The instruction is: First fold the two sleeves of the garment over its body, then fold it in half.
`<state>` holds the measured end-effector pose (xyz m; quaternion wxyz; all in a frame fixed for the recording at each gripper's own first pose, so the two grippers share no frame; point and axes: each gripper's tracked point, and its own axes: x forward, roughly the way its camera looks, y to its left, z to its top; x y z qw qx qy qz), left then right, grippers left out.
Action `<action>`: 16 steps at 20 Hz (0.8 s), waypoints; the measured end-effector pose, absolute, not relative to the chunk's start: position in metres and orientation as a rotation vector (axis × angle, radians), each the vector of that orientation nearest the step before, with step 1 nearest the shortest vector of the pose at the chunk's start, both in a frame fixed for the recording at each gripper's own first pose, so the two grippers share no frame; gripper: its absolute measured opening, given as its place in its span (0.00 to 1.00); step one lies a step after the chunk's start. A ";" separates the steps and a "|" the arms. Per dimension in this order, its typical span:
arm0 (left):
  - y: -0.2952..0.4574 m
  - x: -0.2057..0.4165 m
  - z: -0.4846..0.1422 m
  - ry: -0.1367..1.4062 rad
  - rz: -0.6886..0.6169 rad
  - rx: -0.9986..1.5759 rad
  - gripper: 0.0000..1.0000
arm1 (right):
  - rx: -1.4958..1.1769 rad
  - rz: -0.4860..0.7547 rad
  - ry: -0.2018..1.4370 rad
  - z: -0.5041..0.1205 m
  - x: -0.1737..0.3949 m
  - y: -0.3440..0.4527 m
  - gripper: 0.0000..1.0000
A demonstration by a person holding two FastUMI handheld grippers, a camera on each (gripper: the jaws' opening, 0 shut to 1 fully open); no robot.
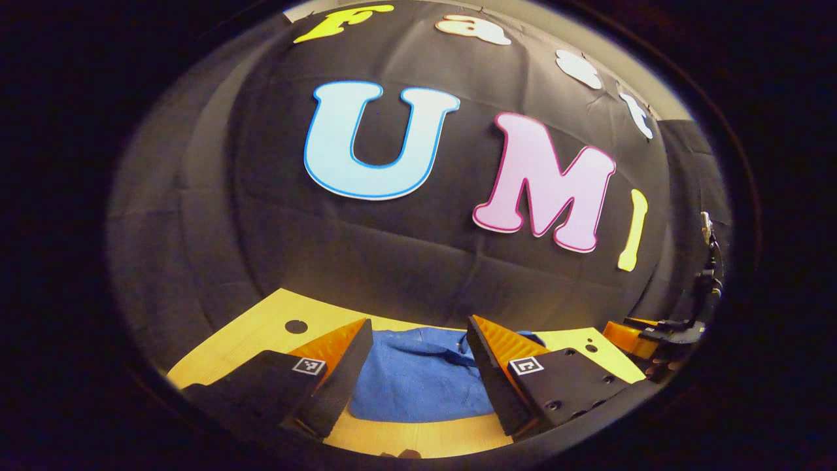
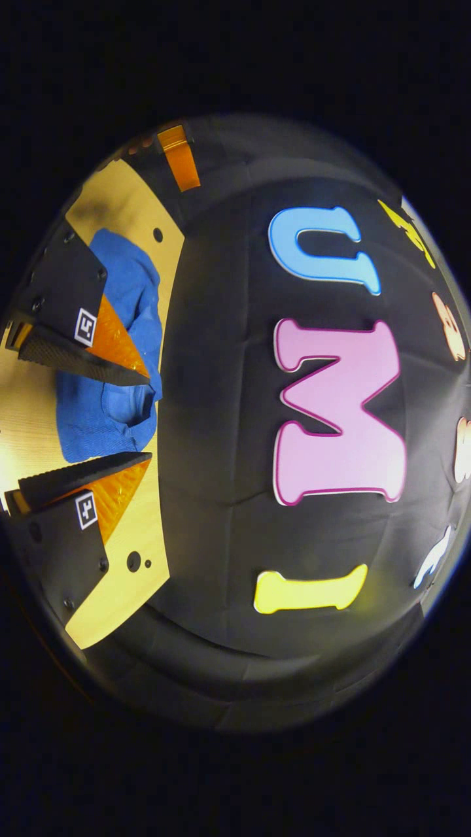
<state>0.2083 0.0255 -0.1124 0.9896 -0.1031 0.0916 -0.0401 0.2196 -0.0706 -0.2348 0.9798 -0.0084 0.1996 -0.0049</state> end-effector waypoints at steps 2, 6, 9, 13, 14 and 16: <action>0.028 0.170 -0.092 0.141 -0.083 -0.202 0.83 | -0.004 -0.007 0.382 -0.204 0.190 -0.065 0.66; 0.025 0.103 -0.063 0.093 -0.098 -0.263 0.82 | 0.034 0.022 0.316 -0.153 0.131 -0.051 0.64; 0.033 0.055 -0.048 0.038 -0.068 -0.320 0.82 | 0.029 0.054 0.304 -0.132 0.088 -0.039 0.65; 0.045 -0.007 -0.027 -0.047 -0.073 -0.263 0.84 | 0.054 0.091 0.279 -0.112 0.034 -0.029 0.65; 0.046 -0.019 -0.027 -0.046 -0.075 -0.249 0.82 | 0.066 0.090 0.275 -0.108 0.022 -0.027 0.65; 0.049 -0.046 -0.030 -0.042 -0.076 -0.243 0.80 | 0.075 0.103 0.283 -0.103 -0.001 -0.024 0.65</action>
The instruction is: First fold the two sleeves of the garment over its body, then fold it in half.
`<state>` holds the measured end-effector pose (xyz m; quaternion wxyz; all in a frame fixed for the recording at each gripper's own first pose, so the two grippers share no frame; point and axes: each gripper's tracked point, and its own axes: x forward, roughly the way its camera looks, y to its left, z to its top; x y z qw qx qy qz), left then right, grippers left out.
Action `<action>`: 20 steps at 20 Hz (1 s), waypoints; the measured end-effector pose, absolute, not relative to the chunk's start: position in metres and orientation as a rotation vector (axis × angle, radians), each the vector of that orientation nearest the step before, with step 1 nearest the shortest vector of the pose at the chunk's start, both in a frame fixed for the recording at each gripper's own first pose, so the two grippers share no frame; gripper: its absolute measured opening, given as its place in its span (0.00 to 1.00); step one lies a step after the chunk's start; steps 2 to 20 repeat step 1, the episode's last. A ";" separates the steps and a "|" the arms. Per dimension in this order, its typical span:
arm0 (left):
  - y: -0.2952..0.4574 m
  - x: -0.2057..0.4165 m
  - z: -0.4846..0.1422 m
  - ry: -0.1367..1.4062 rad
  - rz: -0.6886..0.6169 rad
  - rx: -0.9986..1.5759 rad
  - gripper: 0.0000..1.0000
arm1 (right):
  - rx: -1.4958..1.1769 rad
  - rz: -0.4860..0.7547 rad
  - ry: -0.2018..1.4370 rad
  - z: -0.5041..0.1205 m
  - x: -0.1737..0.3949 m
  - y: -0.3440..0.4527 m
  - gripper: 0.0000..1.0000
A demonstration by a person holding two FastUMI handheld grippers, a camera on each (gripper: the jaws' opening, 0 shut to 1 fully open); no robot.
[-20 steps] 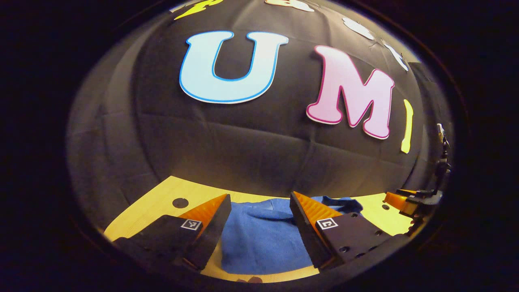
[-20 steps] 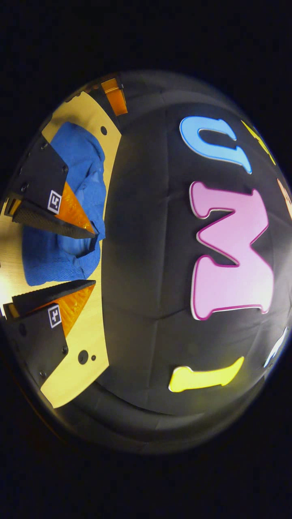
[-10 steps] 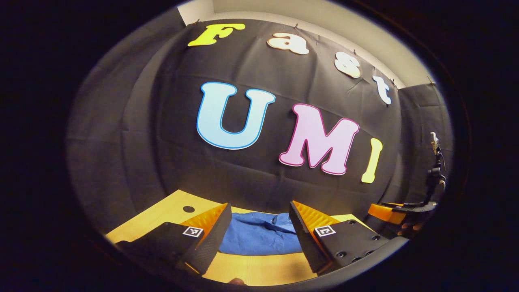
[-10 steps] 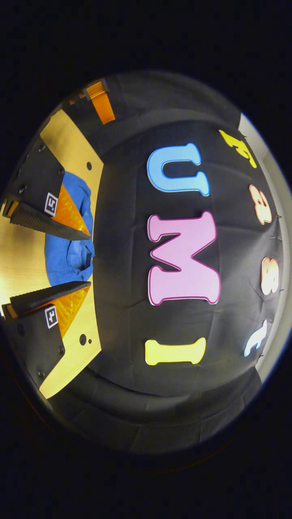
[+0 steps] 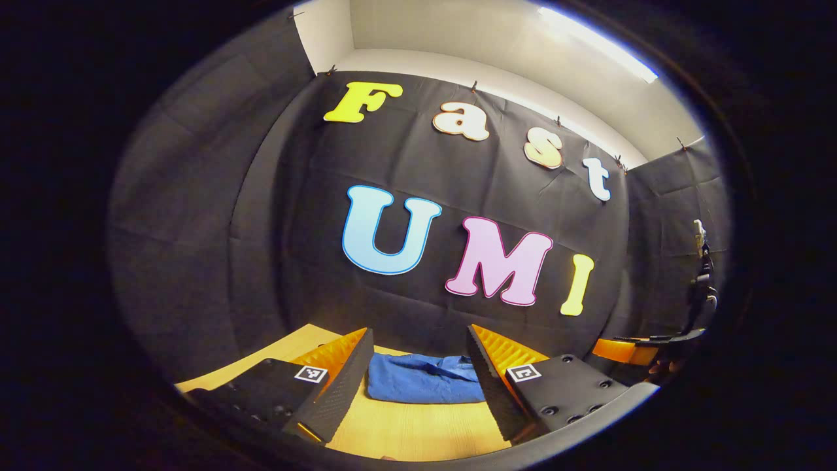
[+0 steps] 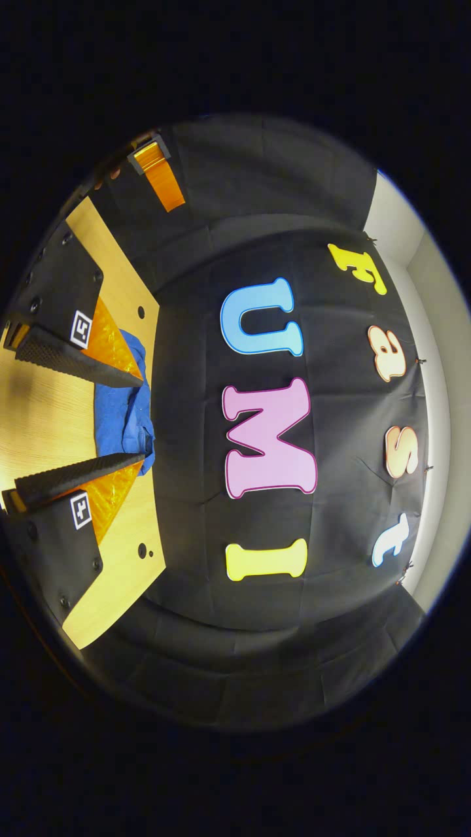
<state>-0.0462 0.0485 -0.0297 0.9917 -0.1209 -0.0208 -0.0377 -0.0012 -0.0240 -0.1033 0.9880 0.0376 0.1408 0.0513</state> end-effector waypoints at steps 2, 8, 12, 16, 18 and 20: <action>0.046 -0.058 -0.031 -0.035 -0.081 -0.242 0.80 | 0.061 0.126 0.281 -0.100 -0.014 -0.017 0.64; 0.046 -0.058 -0.031 -0.035 -0.081 -0.242 0.80 | 0.061 0.126 0.281 -0.100 -0.014 -0.017 0.64; 0.046 -0.058 -0.031 -0.035 -0.081 -0.242 0.80 | 0.061 0.126 0.281 -0.100 -0.014 -0.017 0.64; 0.046 -0.058 -0.031 -0.035 -0.081 -0.242 0.80 | 0.061 0.126 0.281 -0.100 -0.014 -0.017 0.64; 0.046 -0.058 -0.031 -0.035 -0.081 -0.242 0.80 | 0.061 0.126 0.281 -0.100 -0.014 -0.017 0.64; 0.046 -0.058 -0.031 -0.035 -0.081 -0.242 0.80 | 0.061 0.126 0.281 -0.100 -0.014 -0.017 0.64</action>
